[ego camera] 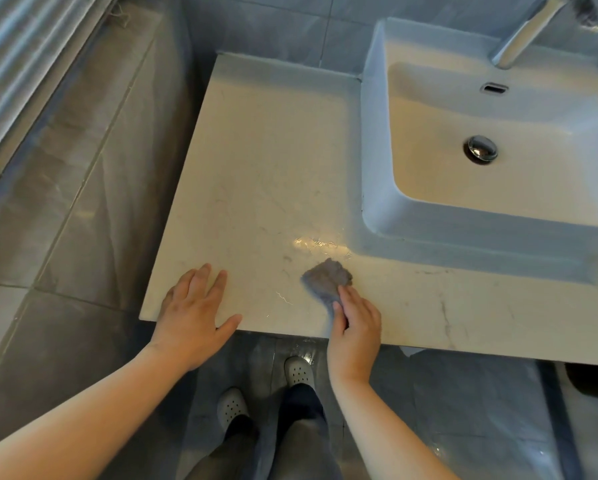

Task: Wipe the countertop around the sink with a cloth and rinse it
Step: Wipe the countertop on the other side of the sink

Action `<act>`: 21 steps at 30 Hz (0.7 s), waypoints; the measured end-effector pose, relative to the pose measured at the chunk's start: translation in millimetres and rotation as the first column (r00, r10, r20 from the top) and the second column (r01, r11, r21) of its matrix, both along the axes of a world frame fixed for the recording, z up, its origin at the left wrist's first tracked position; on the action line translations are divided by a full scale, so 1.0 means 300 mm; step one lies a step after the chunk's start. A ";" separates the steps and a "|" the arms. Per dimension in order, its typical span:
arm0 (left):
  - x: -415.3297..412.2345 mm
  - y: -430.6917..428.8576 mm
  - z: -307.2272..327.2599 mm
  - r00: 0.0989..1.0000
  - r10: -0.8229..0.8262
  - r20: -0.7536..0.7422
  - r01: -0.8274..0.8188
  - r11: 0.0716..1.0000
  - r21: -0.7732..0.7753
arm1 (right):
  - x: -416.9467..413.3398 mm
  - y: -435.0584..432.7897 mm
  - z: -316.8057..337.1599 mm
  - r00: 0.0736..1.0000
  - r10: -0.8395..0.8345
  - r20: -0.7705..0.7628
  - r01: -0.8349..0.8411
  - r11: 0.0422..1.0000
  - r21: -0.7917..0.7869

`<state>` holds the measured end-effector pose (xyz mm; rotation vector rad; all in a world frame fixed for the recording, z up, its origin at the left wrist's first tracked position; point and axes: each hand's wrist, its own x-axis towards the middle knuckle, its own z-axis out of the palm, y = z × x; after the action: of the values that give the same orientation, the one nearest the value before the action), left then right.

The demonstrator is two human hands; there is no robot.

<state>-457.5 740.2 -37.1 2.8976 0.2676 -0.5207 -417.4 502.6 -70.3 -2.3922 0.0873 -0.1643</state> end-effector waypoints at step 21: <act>-0.006 0.007 -0.003 0.999 -0.040 0.001 0.040 0.999 0.033 | -0.079 -0.065 0.014 0.948 -0.319 0.012 0.314 0.939 0.141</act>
<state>-459.4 742.2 -37.9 2.9404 0.2205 -0.5253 -441.1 483.2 -66.2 -2.2224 0.4549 -0.3390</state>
